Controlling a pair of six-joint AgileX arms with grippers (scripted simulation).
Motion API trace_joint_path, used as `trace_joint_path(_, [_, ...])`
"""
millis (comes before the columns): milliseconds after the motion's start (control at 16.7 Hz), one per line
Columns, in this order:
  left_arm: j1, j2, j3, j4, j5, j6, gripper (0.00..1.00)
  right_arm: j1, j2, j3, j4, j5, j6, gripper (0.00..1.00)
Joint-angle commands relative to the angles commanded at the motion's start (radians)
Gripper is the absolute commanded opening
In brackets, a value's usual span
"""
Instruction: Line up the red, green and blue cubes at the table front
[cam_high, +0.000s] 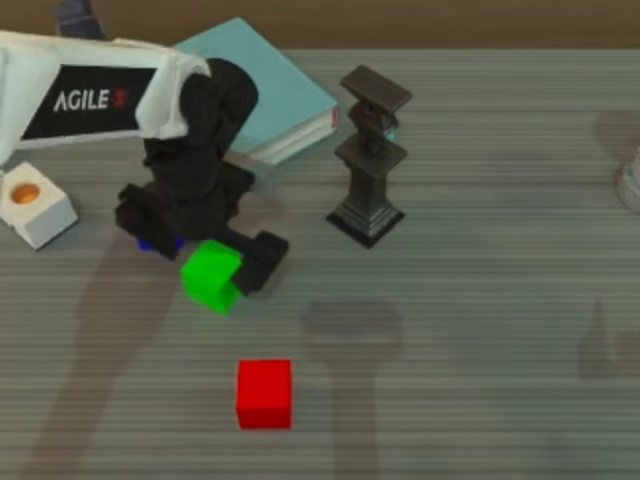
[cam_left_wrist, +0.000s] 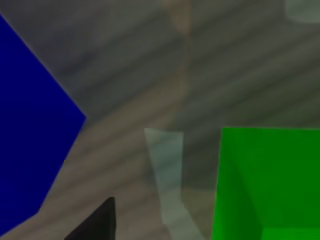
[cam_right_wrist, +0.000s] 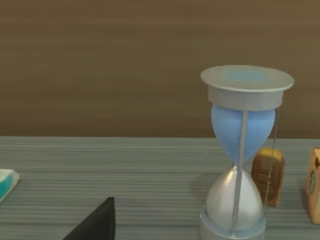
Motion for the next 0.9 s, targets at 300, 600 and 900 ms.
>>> trace_joint_path(300, [0.0,0.019,-0.025,0.037,0.0,0.0,1.0,0.0,0.0,0.0,0.0,0.0,0.0,1.0])
trace_joint_path(600, [0.0,0.019,-0.025,0.037,0.0,0.0,0.7,0.0,0.0,0.0,0.0,0.0,0.0,1.0])
trace_joint_path(900, [0.0,0.019,-0.025,0.037,0.0,0.0,0.32,0.0,0.0,0.0,0.0,0.0,0.0,1.0])
